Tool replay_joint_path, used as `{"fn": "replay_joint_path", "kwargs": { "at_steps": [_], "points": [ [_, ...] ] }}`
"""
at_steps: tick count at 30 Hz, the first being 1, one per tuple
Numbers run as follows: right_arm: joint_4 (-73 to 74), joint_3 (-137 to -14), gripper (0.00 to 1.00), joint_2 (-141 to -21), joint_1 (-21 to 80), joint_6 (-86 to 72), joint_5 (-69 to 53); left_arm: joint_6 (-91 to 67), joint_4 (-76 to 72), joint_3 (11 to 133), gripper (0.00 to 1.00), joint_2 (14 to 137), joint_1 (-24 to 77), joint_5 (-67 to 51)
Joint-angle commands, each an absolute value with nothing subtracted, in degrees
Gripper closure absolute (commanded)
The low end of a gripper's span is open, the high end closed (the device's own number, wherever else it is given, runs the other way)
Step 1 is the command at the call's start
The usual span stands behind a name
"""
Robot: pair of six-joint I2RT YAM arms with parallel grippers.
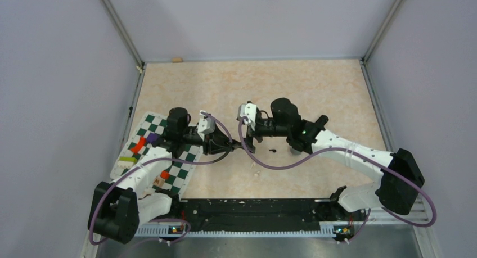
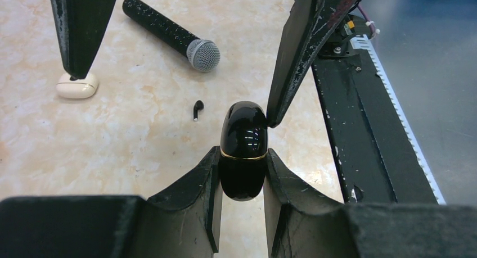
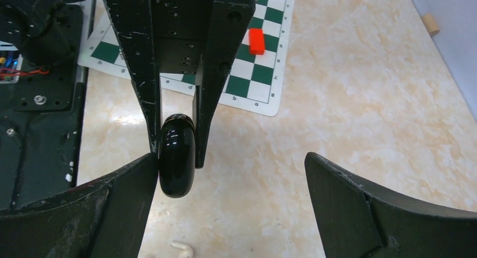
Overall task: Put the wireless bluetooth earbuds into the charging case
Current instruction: Open the charging case.
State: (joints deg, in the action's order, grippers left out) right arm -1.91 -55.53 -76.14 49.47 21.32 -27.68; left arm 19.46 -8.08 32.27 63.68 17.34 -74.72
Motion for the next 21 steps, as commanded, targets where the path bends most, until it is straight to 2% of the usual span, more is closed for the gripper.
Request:
{"fn": "replay_joint_path", "kwargs": {
  "at_steps": [1, 11, 16, 21],
  "points": [
    [-5.03, -55.77, 0.01, -73.15, 49.75, 25.64, -16.81, 19.59, -8.82, 34.03, 1.00, 63.31, 17.74, -77.91],
    [-4.59, -56.64, 0.01, -69.88, 49.09, 27.14, -12.51, 19.41, -8.88, 34.19, 1.00, 63.22, 17.75, -78.30],
    [-0.40, -58.59, 0.01, -68.46, 47.76, 26.43, -18.73, 19.29, -8.84, 34.07, 1.00, 63.00, 17.75, -78.22],
    [5.86, -58.44, 0.01, -67.24, 43.42, 26.35, -32.97, 19.32, -8.79, 34.03, 1.00, 62.85, 17.75, -78.37]
  ]
}}
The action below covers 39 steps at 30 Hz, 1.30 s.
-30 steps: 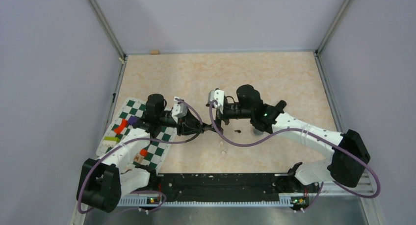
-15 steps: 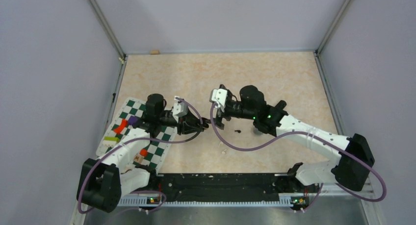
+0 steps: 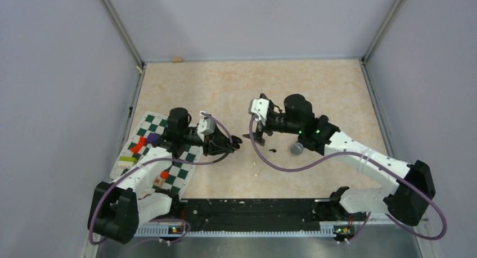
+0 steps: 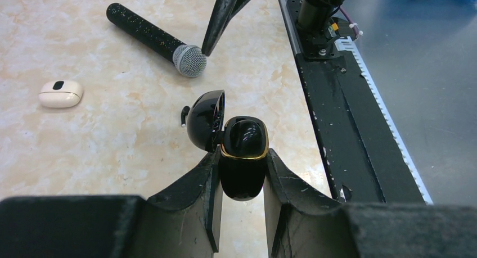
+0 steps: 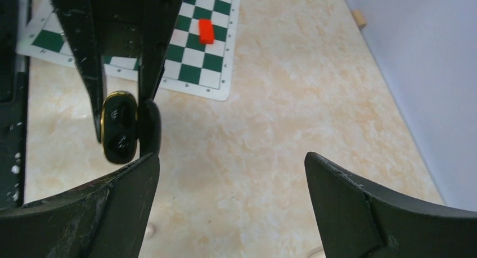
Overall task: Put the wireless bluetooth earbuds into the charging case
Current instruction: Open the charging case.
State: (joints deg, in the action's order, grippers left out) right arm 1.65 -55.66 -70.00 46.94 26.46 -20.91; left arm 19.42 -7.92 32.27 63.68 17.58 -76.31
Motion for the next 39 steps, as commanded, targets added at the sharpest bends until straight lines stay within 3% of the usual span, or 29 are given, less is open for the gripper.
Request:
{"fn": "replay_joint_path", "kwargs": {
  "at_steps": [1, 8, 20, 24, 39],
  "points": [
    [6.63, -57.96, 0.01, -67.05, 42.32, 26.21, -36.07, 19.33, -8.78, 34.09, 1.00, 62.77, 17.75, -78.33],
    [11.35, -52.44, 0.05, -65.99, 33.53, 27.60, -44.97, 19.59, -8.68, 33.88, 1.00, 61.33, 17.75, -78.71],
    [19.37, -53.71, 0.39, -86.45, 20.20, 18.73, -49.10, 19.40, -8.70, 33.76, 1.00, 59.24, 17.75, -79.47],
    [23.30, -56.02, 0.40, -92.13, 20.13, 18.52, -46.39, 19.51, -8.78, 33.58, 1.00, 58.41, 17.75, -79.39],
    [22.35, -53.40, 0.41, -93.85, 20.90, 22.01, -37.69, 19.55, -8.78, 33.71, 1.00, 58.46, 17.75, -79.54]
  ]
}}
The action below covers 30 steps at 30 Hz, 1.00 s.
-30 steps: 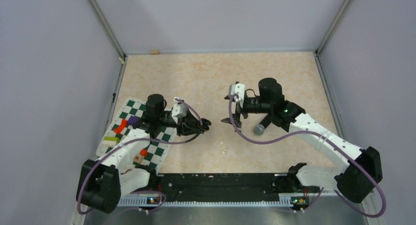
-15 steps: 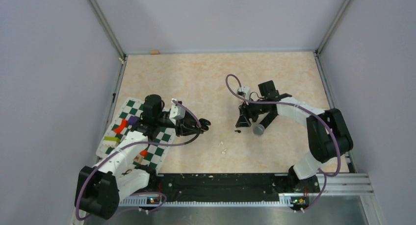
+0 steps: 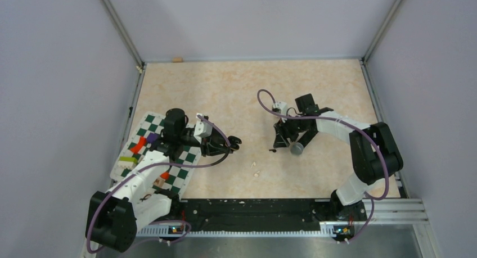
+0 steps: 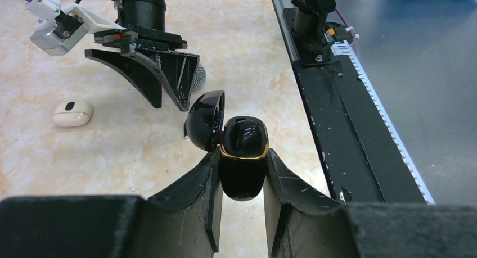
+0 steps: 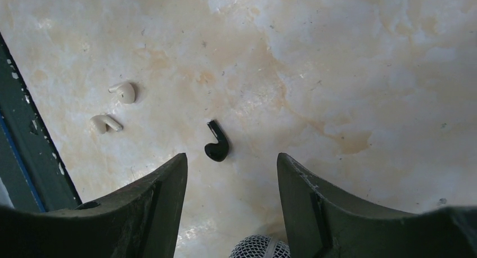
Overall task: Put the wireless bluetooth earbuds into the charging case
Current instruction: Open the charging case.
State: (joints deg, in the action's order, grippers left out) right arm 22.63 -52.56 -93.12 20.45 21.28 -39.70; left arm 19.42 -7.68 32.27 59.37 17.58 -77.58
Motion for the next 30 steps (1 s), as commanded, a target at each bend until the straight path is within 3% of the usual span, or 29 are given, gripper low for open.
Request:
{"fn": "replay_joint_path", "kwargs": {
  "at_steps": [1, 30],
  "points": [
    [22.80, -53.75, 0.41, -94.33, 21.05, 21.75, -37.87, 19.59, -8.77, 33.62, 1.00, 58.40, 17.75, -79.41],
    [28.36, -57.54, 0.54, -101.47, 24.47, 17.49, -36.83, 19.86, -8.68, 33.38, 1.00, 57.40, 17.66, -79.45]
  ]
}}
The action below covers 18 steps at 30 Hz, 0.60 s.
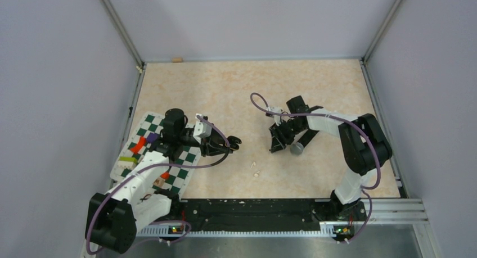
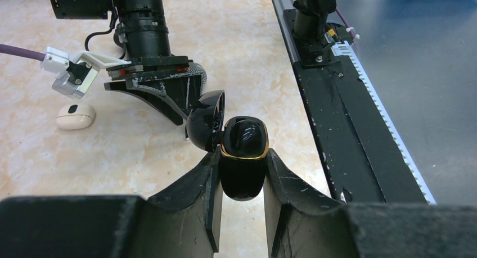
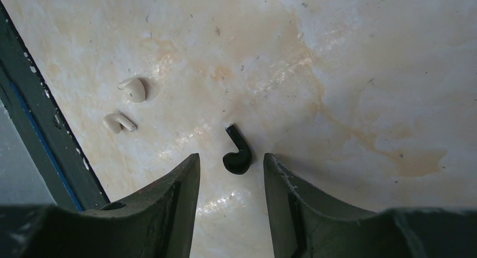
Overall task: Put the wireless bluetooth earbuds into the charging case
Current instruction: Open the charging case.
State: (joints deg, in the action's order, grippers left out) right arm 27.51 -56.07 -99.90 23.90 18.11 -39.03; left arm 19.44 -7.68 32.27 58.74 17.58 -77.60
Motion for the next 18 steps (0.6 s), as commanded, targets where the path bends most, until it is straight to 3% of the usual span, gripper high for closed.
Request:
{"fn": "replay_joint_path", "kwargs": {
  "at_steps": [1, 18],
  "points": [
    [28.52, -57.54, 0.55, -101.67, 24.44, 17.49, -36.56, 19.86, -8.70, 33.37, 1.00, 57.39, 17.67, -79.43],
    [30.28, -56.81, 0.55, -101.18, 26.92, 22.42, -31.51, 20.35, -8.29, 33.14, 1.00, 56.46, 17.66, -79.67]
  ]
}}
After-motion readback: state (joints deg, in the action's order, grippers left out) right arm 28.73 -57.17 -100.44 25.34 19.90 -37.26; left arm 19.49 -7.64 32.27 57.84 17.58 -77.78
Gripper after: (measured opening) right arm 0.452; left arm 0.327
